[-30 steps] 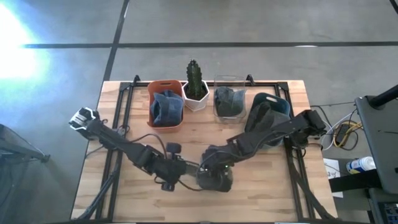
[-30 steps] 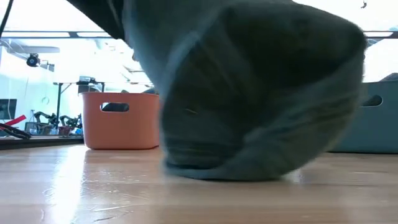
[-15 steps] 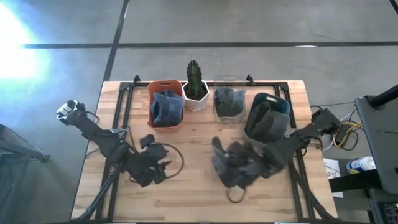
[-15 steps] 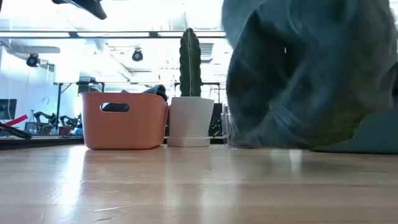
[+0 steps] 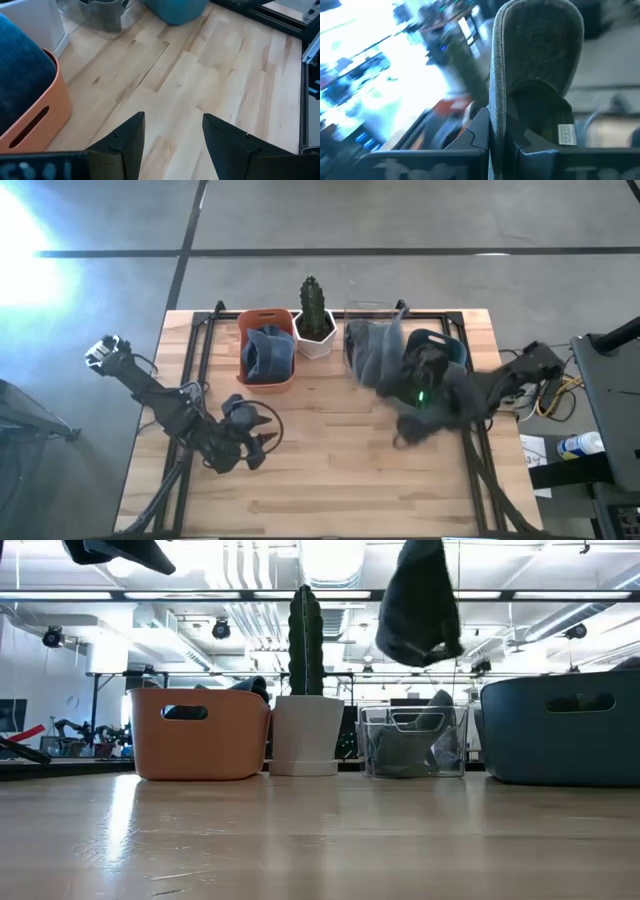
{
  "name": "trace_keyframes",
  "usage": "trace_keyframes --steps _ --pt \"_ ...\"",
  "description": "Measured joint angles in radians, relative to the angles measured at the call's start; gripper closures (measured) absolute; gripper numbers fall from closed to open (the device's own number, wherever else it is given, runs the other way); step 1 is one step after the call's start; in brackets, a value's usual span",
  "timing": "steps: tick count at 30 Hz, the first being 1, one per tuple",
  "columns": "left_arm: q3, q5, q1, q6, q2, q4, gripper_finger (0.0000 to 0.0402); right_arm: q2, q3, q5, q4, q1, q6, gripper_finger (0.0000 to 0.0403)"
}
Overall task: Pick & Place hat
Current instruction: Put the gray cap into the transparent bin
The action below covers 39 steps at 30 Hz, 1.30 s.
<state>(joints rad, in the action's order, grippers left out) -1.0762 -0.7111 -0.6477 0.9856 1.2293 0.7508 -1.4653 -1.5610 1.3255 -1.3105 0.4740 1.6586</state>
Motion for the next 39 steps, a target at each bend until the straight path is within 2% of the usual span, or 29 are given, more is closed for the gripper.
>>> trace_keyframes --steps 4,8,11,14,16,18,20,24,28,32,34,36,39 --pt "0.000 0.002 -0.002 0.003 0.003 -0.003 0.0209 0.083 0.024 0.022 0.005 -0.134 -0.130 0.0390" --pt "0.000 0.003 -0.002 0.001 0.012 -0.003 0.0209 0.153 0.066 0.019 0.017 -0.250 -0.166 0.0390" --pt "0.002 0.003 -0.002 -0.001 0.013 -0.003 0.0209 0.217 0.122 -0.009 0.121 -0.296 -0.227 0.0390" --pt "0.002 0.001 -0.002 -0.023 0.014 -0.003 0.0209 0.280 0.206 -0.094 0.415 -0.314 -0.418 0.0390" --pt "0.002 -0.010 -0.002 -0.033 0.014 -0.003 0.0209 0.317 0.284 -0.185 0.715 -0.323 -0.684 0.0390" --pt "0.002 -0.022 -0.001 -0.043 0.014 -0.003 0.0209 0.349 0.373 -0.320 1.025 -0.348 -0.943 0.0390" --pt "0.002 -0.023 -0.001 -0.047 0.014 -0.003 0.0209 0.380 0.454 -0.388 1.229 -0.382 -1.063 0.0390" --pt "0.002 -0.013 -0.001 -0.039 0.014 -0.003 0.0209 0.476 0.599 -0.386 1.265 -0.483 -0.969 0.0390" --pt "0.002 -0.010 -0.005 -0.016 0.013 -0.002 0.0209 0.556 0.771 -0.550 1.343 -0.600 -0.885 0.0390" --pt "0.002 -0.010 -0.005 -0.016 0.013 -0.002 0.0209 0.570 0.945 -0.725 1.602 -0.689 -0.848 0.0390" --pt "0.002 -0.010 -0.005 -0.016 0.013 -0.002 0.0209 0.560 0.999 -0.716 1.623 -0.699 -0.795 0.0390" --pt "0.002 -0.010 -0.005 -0.016 0.013 -0.001 0.0209 0.547 1.040 -0.658 1.565 -0.694 -0.733 0.0390" --pt "0.002 -0.010 -0.005 -0.011 0.013 0.001 0.0209 0.516 1.077 -0.643 1.551 -0.695 -0.681 0.0390"
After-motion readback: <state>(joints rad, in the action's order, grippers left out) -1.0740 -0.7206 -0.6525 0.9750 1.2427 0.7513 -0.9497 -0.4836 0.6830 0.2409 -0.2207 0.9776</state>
